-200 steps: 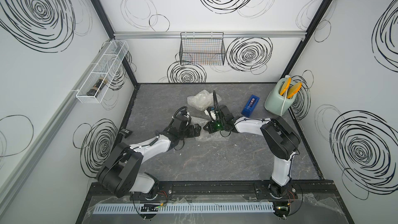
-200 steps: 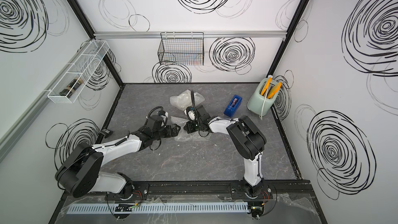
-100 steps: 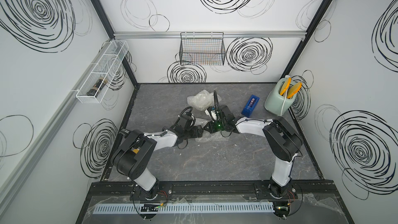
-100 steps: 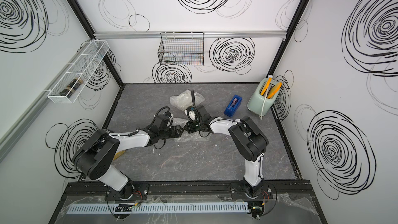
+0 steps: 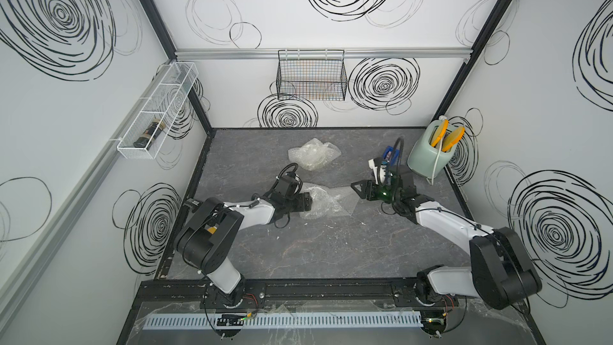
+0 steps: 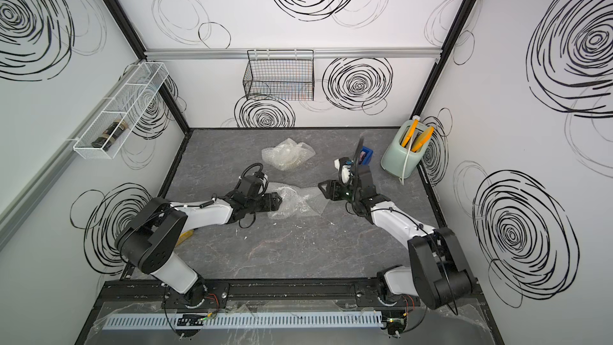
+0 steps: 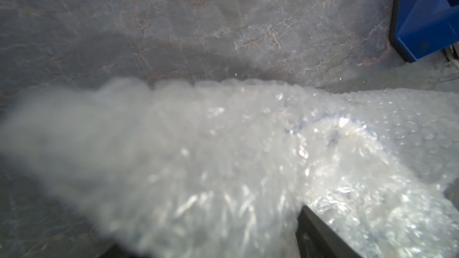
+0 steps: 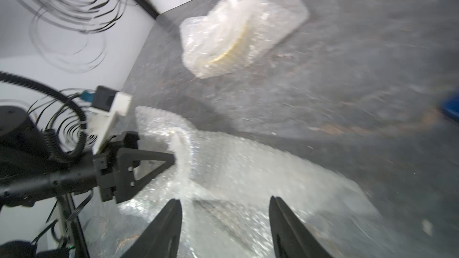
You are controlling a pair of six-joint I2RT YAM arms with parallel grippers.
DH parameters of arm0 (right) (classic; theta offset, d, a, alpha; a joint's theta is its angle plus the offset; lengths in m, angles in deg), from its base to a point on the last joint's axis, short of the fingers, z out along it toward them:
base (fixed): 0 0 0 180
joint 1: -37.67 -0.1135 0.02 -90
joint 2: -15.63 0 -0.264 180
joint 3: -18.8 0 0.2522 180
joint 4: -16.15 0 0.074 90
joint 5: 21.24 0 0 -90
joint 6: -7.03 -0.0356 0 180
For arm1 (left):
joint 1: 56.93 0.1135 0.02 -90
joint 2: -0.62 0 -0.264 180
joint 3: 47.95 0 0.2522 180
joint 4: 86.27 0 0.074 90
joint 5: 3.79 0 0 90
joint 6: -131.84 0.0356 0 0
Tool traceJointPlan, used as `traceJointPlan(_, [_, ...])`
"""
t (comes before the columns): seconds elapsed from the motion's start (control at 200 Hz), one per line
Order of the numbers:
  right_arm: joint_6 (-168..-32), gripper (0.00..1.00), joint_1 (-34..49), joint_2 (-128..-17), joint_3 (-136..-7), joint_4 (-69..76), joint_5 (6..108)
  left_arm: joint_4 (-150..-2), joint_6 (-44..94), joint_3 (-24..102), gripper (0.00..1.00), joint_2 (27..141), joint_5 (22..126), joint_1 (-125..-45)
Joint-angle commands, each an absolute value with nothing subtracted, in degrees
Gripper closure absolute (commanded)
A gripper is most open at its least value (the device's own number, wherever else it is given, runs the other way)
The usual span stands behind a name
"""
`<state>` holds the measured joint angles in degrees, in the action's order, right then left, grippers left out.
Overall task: Wrap bowls in bubble wrap
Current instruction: Wrap the bowl in bubble wrap.
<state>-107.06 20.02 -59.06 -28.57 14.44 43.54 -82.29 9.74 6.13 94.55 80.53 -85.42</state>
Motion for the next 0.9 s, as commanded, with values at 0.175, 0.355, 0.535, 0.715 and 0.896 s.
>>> traceJointPlan(0.175, [-108.87, 0.33, 25.03, -59.37, -20.9, 20.76, 43.0, -80.71, 11.21, 7.74, 0.18, 95.19, 81.91, -85.14])
traceJointPlan(0.355, [-107.81, 0.39, 24.6, -68.64, -23.7, 21.86, 45.6, -80.6, 11.42, 7.87, 0.19, 95.27, 81.81, -85.18])
traceJointPlan(0.535, [-107.85, 0.4, 24.72, -75.71, -27.52, 21.95, 46.68, -80.8, 11.46, 7.79, 0.2, 95.27, 81.68, -85.2])
traceJointPlan(0.715, [-107.06, 0.36, 24.66, -81.69, -31.86, 23.13, 44.98, -81.0, 11.45, 7.92, 0.21, 95.45, 81.38, -85.25])
traceJointPlan(0.896, [-105.91, 0.35, 24.73, -85.15, -34.18, 25.67, 42.94, -80.86, 11.9, 7.83, 0.21, 95.36, 81.63, -85.14])
